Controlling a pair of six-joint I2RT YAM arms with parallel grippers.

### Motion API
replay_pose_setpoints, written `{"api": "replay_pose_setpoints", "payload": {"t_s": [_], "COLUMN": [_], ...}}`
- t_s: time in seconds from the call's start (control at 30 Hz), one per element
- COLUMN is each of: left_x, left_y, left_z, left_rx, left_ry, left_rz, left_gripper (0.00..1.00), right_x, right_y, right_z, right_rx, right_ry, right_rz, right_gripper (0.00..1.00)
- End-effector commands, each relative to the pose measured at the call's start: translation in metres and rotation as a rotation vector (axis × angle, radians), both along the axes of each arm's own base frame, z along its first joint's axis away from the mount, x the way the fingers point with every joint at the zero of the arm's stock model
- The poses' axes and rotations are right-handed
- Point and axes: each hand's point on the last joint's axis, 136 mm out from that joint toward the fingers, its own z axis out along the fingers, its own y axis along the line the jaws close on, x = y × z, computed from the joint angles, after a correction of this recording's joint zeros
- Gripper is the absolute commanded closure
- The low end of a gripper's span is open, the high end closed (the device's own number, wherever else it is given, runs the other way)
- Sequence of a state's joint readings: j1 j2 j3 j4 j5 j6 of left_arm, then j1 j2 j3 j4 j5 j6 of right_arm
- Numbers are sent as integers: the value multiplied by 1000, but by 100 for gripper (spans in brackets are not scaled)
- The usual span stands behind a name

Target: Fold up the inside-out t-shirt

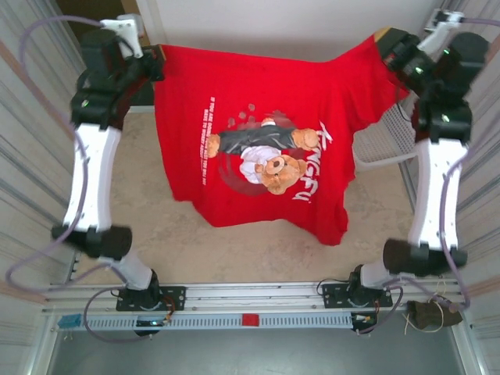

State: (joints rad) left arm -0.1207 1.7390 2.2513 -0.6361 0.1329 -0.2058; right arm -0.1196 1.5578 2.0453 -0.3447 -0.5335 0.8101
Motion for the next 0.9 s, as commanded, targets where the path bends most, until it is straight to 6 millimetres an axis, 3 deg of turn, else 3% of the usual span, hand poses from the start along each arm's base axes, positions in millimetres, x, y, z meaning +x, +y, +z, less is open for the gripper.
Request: {"api": "replay_pose_setpoints", "payload": {"t_s": [0.0,0.1,0.17,0.27,0.37,0.47,0.57,0.63,0.7,0.73,0.83,0.87], "left_x": [46,74,79,68,45,28,21,14,0,-8,-44,-59], "left_y": [16,37,46,57,67,69,62,59,57,57,59,59], "left_z": [-22,-27,-12,33,74,80,45,5,-48,-73,-164,-190], "left_rx": [-4,-94,-133,-194,-220,-210,-187,-185,-191,-196,-216,-226], "left_ry": [28,18,-13,-126,-229,-231,-131,-42,38,72,222,271], "left_rz": [28,66,76,86,100,99,68,56,61,67,108,121], "left_gripper": [100,100,100,100,100,100,100,100,100,100,100,100], "right_x": [44,80,89,82,63,44,28,13,-8,-10,-49,-63], "right_y": [-10,-10,-10,-19,-31,-27,-11,1,10,14,26,33], "right_z": [-14,-9,9,47,71,76,55,30,-3,-42,-129,-167], "right_rx": [-47,-35,-16,46,74,41,-29,-76,-95,-102,-111,-116], "right_ry": [27,9,-42,-151,-211,-217,-167,-130,-88,-15,123,190], "right_rz": [-64,-51,-43,-43,-62,-61,-53,-64,-67,-64,-65,-53], "right_gripper": [100,100,100,100,100,100,100,100,100,100,100,100]}}
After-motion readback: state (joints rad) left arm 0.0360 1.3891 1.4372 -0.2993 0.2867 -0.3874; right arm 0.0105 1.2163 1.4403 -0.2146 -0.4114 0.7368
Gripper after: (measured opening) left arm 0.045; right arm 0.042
